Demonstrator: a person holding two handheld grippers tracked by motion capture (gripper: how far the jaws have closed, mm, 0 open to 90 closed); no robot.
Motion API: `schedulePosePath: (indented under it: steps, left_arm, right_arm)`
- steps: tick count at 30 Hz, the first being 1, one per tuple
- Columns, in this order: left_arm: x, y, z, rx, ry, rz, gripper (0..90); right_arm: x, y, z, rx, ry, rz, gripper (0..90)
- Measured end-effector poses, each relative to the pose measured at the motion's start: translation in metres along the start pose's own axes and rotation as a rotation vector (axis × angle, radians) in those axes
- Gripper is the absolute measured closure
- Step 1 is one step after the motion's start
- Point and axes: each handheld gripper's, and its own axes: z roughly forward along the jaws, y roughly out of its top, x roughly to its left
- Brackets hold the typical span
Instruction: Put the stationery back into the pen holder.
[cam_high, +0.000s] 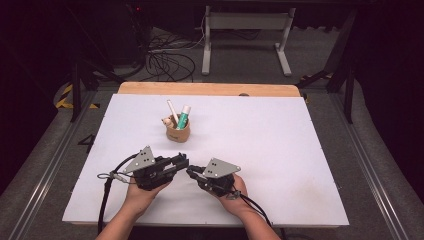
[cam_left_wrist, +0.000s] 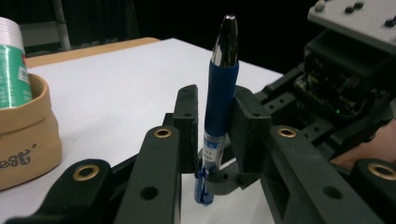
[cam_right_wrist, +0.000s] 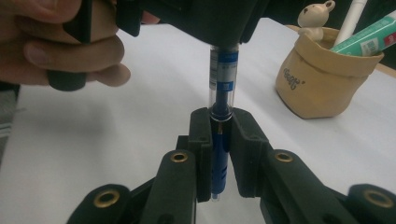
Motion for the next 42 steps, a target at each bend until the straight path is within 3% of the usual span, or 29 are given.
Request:
schedulePosePath:
  steps: [6,11,18,24,36,42]
  left_arm:
    - [0.001,0.000,-0.002,-0.037,0.003,-0.034,72.0]
    - [-0.001,-0.001,-0.002,-0.043,0.002,-0.022,78.3]
    - [-0.003,0.000,-0.002,-0.037,0.013,-0.009,79.4]
    - [0.000,0.003,-0.003,-0.034,0.048,0.002,79.5]
    - [0.011,0.009,-0.008,-0.026,0.107,0.024,79.5]
    - [0.019,0.017,-0.010,-0.026,0.135,0.032,79.4]
  right_arm:
    - [-0.001,-0.001,0.002,-0.019,0.017,0.052,80.2]
    - [-0.001,-0.002,0.003,-0.013,0.018,0.055,80.2]
    - [-0.001,-0.002,0.003,-0.011,0.021,0.049,78.9]
    - [-0.005,-0.002,0.000,0.017,0.007,0.054,66.4]
    - [-0.032,-0.004,-0.037,-0.027,-0.086,0.124,56.2]
    - [-0.038,-0.006,-0.052,-0.031,-0.138,0.122,48.3]
